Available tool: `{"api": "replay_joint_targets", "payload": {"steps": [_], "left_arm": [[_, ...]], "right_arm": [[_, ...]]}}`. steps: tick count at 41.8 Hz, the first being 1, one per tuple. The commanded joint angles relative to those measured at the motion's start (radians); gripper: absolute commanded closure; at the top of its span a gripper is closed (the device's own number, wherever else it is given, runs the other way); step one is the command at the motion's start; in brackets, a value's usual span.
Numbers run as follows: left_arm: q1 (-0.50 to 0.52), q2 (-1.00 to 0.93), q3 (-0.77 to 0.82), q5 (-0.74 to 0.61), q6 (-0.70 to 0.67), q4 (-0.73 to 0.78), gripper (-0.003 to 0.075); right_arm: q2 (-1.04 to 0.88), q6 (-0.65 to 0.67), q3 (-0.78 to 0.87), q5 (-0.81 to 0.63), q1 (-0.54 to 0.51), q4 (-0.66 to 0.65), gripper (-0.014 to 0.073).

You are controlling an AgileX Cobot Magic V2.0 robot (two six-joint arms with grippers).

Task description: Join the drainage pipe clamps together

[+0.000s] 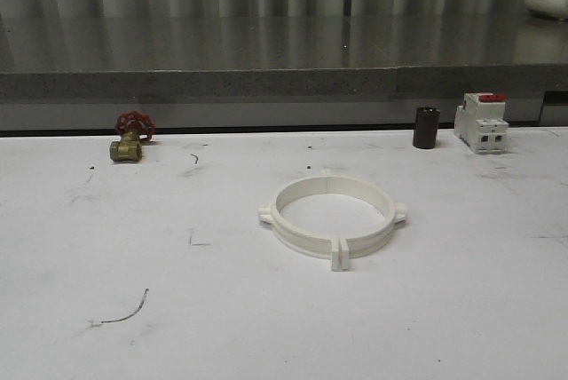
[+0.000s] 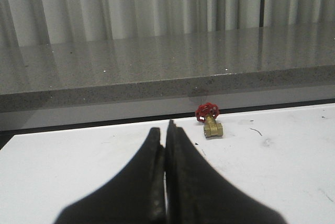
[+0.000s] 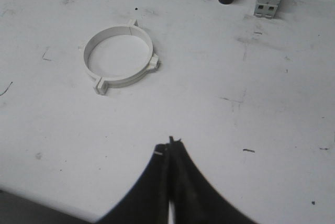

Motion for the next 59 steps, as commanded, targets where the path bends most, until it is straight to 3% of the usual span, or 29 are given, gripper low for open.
{"api": "replay_joint_targets", "payload": {"steps": [1, 13, 21, 40, 47, 59], "left_arm": [[0.0, -0.011, 0.024, -0.09, -0.002, -0.001, 0.0741], [0.0, -0.011, 0.024, -0.09, -0.002, -0.001, 0.0741], [0.0, -0.011, 0.024, -0.09, -0.002, -0.001, 0.0741], [0.0, -0.009, 0.024, -0.088, -0.002, -0.001, 0.0741], [0.0, -0.009, 0.024, -0.088, -0.002, -0.001, 0.0741], [0.0, -0.009, 0.024, -0.088, -0.002, -0.001, 0.0741]], "right_arm": [[-0.062, -0.005, 0.028, -0.144, -0.044, -0.044, 0.0663], [-0.333, -0.005, 0.446, -0.609, -0.152, -0.054, 0.0663], [-0.478, -0.005, 0.648, -0.785, -0.189, -0.038, 0.0663], [-0.479, -0.005, 0.644, -0.783, -0.184, -0.033, 0.0663], [-0.48, 0.086, 0.645, -0.817, -0.182, -0.033, 0.0663], [-0.48, 0.089, 0.645, -0.835, -0.182, -0.056, 0.0663]]}}
